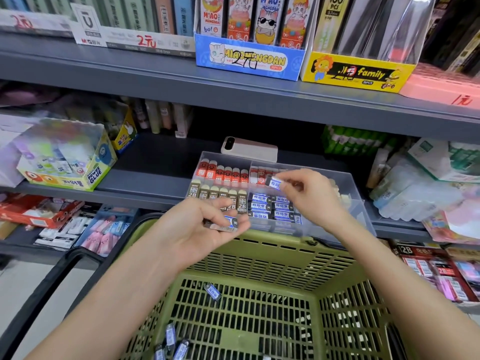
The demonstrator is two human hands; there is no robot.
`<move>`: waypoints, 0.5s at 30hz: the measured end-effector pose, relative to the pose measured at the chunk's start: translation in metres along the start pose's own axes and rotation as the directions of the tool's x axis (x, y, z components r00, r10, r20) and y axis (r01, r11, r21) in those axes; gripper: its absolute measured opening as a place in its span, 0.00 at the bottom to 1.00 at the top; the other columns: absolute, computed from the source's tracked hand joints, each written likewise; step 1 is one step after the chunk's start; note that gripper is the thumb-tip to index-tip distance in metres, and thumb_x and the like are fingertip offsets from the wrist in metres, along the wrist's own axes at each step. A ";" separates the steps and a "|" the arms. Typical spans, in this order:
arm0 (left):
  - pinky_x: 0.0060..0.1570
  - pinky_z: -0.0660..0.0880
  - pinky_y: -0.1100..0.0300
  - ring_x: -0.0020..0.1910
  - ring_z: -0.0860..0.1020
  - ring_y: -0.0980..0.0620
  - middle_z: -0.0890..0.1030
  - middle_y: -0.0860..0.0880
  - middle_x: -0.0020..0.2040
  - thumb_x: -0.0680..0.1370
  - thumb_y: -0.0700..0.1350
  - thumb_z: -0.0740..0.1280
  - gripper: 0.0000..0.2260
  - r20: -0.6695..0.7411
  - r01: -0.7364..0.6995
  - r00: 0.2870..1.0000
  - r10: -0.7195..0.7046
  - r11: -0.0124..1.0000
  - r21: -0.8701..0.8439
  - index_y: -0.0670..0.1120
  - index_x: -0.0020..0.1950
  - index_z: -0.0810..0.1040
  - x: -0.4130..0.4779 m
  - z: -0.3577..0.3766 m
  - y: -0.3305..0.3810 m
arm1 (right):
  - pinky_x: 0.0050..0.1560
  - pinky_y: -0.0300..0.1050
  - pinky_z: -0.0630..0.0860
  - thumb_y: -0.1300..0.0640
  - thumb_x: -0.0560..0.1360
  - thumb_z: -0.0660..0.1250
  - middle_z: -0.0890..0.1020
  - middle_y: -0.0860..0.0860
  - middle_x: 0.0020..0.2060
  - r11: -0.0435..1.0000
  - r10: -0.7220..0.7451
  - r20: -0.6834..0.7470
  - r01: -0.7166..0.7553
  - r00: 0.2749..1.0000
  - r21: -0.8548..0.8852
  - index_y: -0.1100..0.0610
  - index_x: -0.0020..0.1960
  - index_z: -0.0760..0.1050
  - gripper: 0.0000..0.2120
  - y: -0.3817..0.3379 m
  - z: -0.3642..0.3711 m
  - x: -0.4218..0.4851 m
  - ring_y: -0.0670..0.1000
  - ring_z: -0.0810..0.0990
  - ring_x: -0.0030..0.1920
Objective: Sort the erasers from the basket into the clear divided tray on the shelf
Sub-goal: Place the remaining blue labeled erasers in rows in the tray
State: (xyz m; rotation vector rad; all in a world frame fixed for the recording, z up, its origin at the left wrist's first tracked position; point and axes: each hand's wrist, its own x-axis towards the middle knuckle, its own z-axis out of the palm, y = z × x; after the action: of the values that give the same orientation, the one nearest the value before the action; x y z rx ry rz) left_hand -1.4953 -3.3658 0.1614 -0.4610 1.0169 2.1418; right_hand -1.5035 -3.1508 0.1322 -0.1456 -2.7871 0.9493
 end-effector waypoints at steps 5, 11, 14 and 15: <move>0.48 0.79 0.46 0.49 0.82 0.36 0.75 0.30 0.56 0.70 0.21 0.57 0.17 0.053 -0.008 0.999 0.001 0.992 0.129 0.35 0.55 0.70 0.001 -0.004 -0.002 | 0.40 0.39 0.70 0.58 0.72 0.71 0.76 0.46 0.32 0.999 0.049 -0.023 -0.050 0.999 -0.022 0.54 0.42 0.77 0.03 0.000 0.013 0.007 0.43 0.73 0.33; 0.47 0.81 0.53 0.48 0.83 0.41 0.82 0.33 0.51 0.70 0.37 0.68 0.15 0.119 -0.153 0.986 0.119 0.927 0.343 0.36 0.54 0.71 0.004 -0.006 -0.006 | 0.26 0.31 0.69 0.59 0.74 0.70 0.76 0.44 0.24 0.972 0.149 -0.019 -0.143 0.989 0.189 0.58 0.39 0.81 0.06 -0.004 0.020 0.014 0.39 0.73 0.20; 0.45 0.81 0.56 0.46 0.84 0.45 0.83 0.39 0.50 0.67 0.45 0.70 0.18 0.152 -0.260 0.965 0.212 0.830 0.494 0.37 0.53 0.76 0.005 -0.006 -0.008 | 0.21 0.32 0.69 0.59 0.72 0.71 0.78 0.49 0.28 0.939 0.232 -0.031 -0.216 0.972 0.269 0.59 0.45 0.77 0.05 -0.006 0.030 0.017 0.40 0.72 0.19; 0.41 0.80 0.60 0.44 0.84 0.47 0.84 0.41 0.48 0.66 0.46 0.71 0.17 0.154 -0.286 0.958 0.241 0.812 0.508 0.38 0.50 0.79 0.005 -0.005 -0.008 | 0.21 0.33 0.70 0.59 0.72 0.72 0.78 0.51 0.29 0.934 0.255 -0.041 -0.235 0.966 0.269 0.58 0.46 0.74 0.07 -0.007 0.032 0.018 0.40 0.73 0.19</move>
State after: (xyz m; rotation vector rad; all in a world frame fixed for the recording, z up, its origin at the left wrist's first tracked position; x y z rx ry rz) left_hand -1.4926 -3.3639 0.1513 0.0432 1.6312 1.9696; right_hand -1.5279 -3.1726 0.1138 -0.4889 -2.5834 1.3314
